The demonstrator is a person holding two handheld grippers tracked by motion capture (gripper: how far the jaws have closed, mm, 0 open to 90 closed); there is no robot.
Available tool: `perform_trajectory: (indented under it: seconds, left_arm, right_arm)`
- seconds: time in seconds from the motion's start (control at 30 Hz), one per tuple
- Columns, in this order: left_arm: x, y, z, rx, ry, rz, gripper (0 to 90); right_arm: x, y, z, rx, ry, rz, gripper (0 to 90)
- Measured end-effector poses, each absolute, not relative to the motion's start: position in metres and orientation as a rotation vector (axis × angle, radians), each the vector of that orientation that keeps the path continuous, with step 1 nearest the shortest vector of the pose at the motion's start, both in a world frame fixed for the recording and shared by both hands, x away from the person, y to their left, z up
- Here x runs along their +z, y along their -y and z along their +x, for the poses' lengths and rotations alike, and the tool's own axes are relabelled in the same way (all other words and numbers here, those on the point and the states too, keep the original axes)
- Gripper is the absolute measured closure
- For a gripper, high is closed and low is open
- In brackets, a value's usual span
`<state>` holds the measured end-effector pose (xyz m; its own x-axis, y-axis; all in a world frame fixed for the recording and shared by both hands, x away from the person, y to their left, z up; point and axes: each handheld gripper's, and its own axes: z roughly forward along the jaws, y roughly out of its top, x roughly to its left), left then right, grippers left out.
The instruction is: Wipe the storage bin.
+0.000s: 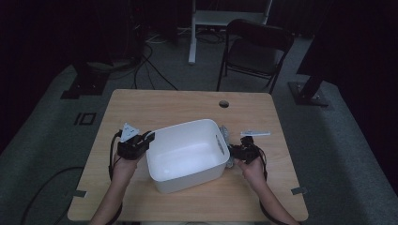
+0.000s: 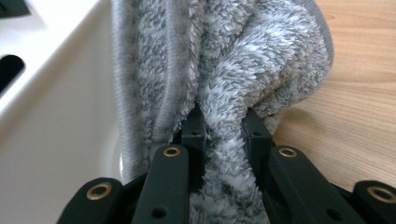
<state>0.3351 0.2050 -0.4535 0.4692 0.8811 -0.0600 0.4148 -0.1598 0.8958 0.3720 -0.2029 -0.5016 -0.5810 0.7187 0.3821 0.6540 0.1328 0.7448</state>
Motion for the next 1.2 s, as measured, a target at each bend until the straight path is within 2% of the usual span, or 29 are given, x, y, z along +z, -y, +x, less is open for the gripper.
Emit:
perform_trajectory:
  seconds: [0.27,0.37,0.6,1.0,1.13,1.2]
  left_arm:
    - [-0.454,-0.206,0.336,0.607,-1.101,1.766,78.2]
    - [-0.454,-0.206,0.336,0.605,-1.098,1.768,78.2]
    - [-0.454,-0.204,0.335,0.597,-1.086,1.772,78.2]
    - [-0.454,-0.203,0.336,0.602,-1.087,1.774,78.1]
    - [-0.454,-0.205,0.337,0.593,-1.077,1.776,78.2]
    - [-0.454,-0.205,0.337,0.590,-1.072,1.780,78.2]
  right_arm:
    - [-0.527,0.201,0.382,1.398,-2.385,1.478,76.4]
    - [-0.526,0.201,0.383,1.389,-2.392,1.475,76.4]
    - [-0.495,0.208,0.384,1.509,-2.323,1.387,76.1]
    - [-0.532,0.200,0.397,1.434,-2.375,1.488,76.4]
    - [-0.526,0.201,0.398,1.404,-2.390,1.464,76.2]
    - [-0.516,0.205,0.400,1.499,-2.349,1.460,76.1]
